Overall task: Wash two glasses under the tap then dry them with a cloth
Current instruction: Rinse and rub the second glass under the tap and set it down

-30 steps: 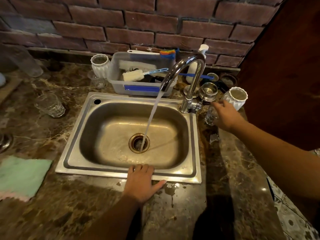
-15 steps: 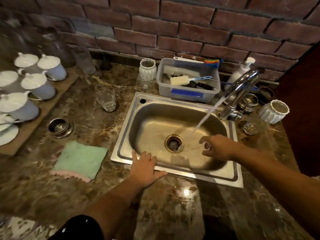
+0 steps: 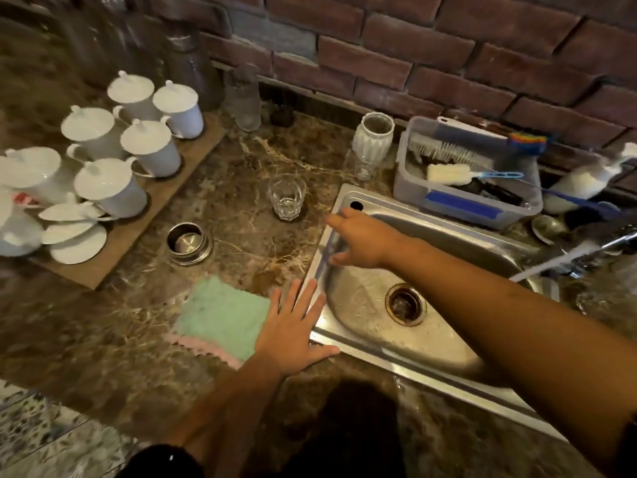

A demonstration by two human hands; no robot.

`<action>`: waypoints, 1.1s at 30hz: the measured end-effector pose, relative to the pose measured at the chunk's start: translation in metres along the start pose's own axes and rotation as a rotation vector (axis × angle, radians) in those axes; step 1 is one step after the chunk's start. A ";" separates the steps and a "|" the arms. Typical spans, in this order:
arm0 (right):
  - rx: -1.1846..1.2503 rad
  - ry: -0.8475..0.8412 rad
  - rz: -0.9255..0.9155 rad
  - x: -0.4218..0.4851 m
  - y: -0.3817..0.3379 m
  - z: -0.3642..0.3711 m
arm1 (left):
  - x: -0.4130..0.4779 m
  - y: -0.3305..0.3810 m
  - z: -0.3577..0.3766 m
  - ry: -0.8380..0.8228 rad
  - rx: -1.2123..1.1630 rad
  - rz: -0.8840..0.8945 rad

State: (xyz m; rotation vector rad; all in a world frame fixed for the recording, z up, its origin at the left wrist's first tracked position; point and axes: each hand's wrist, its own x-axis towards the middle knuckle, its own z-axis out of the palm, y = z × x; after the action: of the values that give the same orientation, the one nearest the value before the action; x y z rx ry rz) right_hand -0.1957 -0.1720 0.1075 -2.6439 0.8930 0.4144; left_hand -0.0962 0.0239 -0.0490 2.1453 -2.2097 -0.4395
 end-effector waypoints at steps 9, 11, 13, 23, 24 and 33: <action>-0.022 -0.004 -0.032 0.116 -0.007 -0.021 | 0.005 -0.003 0.003 0.061 -0.053 0.017; -0.034 -0.009 -0.046 0.133 -0.012 -0.021 | 0.007 -0.004 0.001 0.017 -0.056 0.018; -0.039 -0.023 -0.049 0.146 -0.017 -0.020 | 0.006 -0.007 0.003 -0.002 -0.057 0.038; -0.030 0.020 -0.009 0.161 -0.024 -0.014 | 0.007 -0.010 -0.003 -0.025 -0.067 0.036; -0.018 0.019 0.003 0.158 -0.024 -0.015 | 0.007 -0.009 -0.002 -0.026 -0.062 0.038; -0.014 0.047 0.056 0.048 -0.020 -0.037 | 0.005 -0.002 -0.008 -0.086 -0.019 -0.019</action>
State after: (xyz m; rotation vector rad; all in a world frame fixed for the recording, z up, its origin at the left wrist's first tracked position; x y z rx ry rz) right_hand -0.1402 -0.1967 0.1277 -2.6562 0.9842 0.3753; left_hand -0.0930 0.0173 -0.0427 2.1794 -2.2198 -0.5620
